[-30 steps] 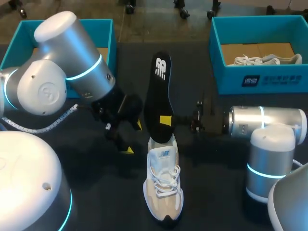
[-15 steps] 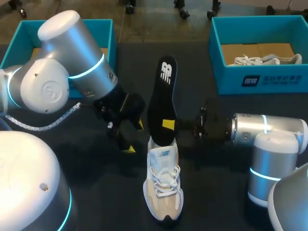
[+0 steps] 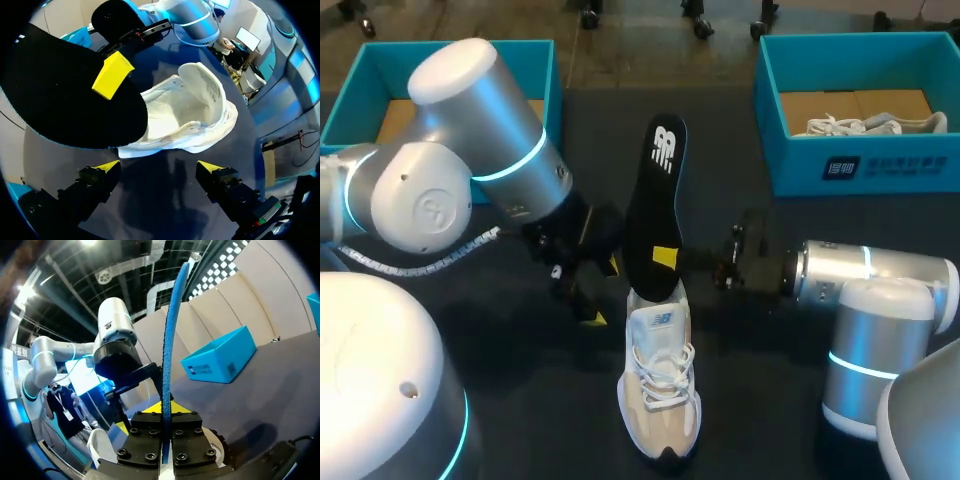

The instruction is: Take the shoe out of the shoebox, open the shoe tongue, remove and reinsert the insole, then place the shoe into the shoebox

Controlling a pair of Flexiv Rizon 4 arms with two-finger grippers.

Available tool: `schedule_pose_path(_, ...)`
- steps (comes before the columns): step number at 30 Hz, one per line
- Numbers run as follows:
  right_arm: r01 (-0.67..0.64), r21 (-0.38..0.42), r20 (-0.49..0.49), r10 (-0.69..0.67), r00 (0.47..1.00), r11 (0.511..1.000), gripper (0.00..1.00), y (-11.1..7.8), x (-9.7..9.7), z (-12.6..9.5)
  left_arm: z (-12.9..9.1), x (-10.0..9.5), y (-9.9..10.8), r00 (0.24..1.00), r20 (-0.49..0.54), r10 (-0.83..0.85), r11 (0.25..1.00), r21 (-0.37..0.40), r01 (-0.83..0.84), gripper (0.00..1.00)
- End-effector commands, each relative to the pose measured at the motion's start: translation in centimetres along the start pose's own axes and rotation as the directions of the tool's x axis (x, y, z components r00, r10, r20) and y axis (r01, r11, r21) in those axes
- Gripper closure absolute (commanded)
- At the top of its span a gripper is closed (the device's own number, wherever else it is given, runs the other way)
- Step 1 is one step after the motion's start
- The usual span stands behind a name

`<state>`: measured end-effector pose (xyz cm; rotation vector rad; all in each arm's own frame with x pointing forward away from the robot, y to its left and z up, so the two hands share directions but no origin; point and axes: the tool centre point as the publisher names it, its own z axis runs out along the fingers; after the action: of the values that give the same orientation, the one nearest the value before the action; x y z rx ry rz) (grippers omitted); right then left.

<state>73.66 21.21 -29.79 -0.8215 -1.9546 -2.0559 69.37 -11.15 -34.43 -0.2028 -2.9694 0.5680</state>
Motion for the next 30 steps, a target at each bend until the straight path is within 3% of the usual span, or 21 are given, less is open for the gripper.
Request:
schedule_pose_path(1, 0.014, -0.019, 0.022, -0.014, 1.0, 1.0, 1.0, -0.4, 0.9, 0.3, 0.8, -0.4, -0.3, 1.0, -0.008, -0.008, 1.0, -0.014, 0.008, 0.0)
schedule_pose_path(3, 0.012, -0.059, 0.045, -0.01, 0.999, 0.998, 1.0, -0.6, 1.0, 0.2, 0.8, -0.4, -0.3, 1.0, -0.008, -0.008, 1.0, -0.014, 0.008, 0.0)
schedule_pose_path(30, 0.044, -0.087, 0.056, -0.039, 0.998, 0.995, 1.0, -1.7, 0.3, -0.4, 0.8, -0.4, -0.3, 1.0, -0.008, -0.008, 1.0, -0.014, 0.008, 0.0)
